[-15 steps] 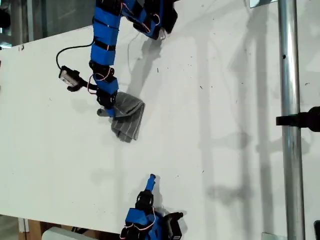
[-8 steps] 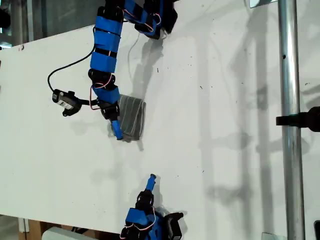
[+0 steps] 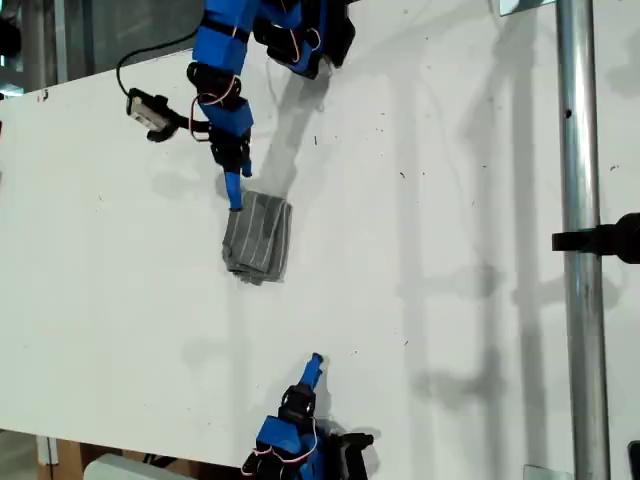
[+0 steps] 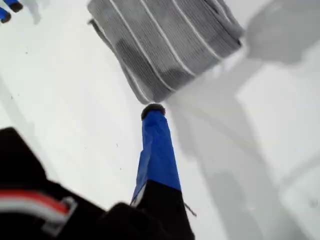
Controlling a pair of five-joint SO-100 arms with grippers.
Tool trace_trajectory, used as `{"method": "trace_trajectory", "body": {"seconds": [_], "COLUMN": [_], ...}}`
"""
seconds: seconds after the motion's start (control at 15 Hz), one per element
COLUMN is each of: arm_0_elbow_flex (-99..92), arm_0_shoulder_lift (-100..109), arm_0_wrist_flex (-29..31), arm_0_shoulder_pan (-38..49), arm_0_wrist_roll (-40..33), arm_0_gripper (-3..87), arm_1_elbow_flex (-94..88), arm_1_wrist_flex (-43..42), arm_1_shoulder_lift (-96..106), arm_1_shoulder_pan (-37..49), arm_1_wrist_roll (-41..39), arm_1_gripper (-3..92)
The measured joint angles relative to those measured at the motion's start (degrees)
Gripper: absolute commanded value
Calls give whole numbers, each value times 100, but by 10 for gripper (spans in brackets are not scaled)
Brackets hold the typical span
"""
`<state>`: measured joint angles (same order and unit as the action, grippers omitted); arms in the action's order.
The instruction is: Grasp corners of a towel and fold twice.
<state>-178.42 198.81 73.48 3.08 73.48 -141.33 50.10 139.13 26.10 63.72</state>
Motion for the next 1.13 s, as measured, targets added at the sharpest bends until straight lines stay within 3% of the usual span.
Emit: {"method": "trace_trajectory", "body": {"seconds": [0.13, 0.33, 0.47, 0.53, 0.73, 0.87, 1.13], "arm_0_elbow_flex": [0, 0, 0, 0, 0, 0, 0], "arm_0_shoulder_lift": [0, 0, 0, 0, 0, 0, 0], "arm_0_wrist_flex": [0, 0, 0, 0, 0, 0, 0], "arm_0_shoulder_pan": [-387, -686, -686, -686, -686, -686, -686], "arm_0_wrist_roll": [-360, -1354, -1793, -1837, -1863, -1863, -1863], "arm_0_gripper": [90, 88, 88, 88, 88, 88, 88], "arm_1_elbow_flex": [-1248, -1802, -1863, -1960, -2417, -2479, -2479], "arm_1_wrist_flex": [905, 2021, 2268, 2276, 2786, 3138, 3331], "arm_1_shoulder_lift": [2118, 4342, 4825, 4843, 4896, 4939, 4939], "arm_1_shoulder_pan": [-255, -325, -501, -659, -1028, -1187, -1635], "arm_1_wrist_roll": [642, 932, 826, 853, 1934, 2566, 2355], "arm_1_gripper": [546, 546, 107, 19, -2, 103, 106]}}
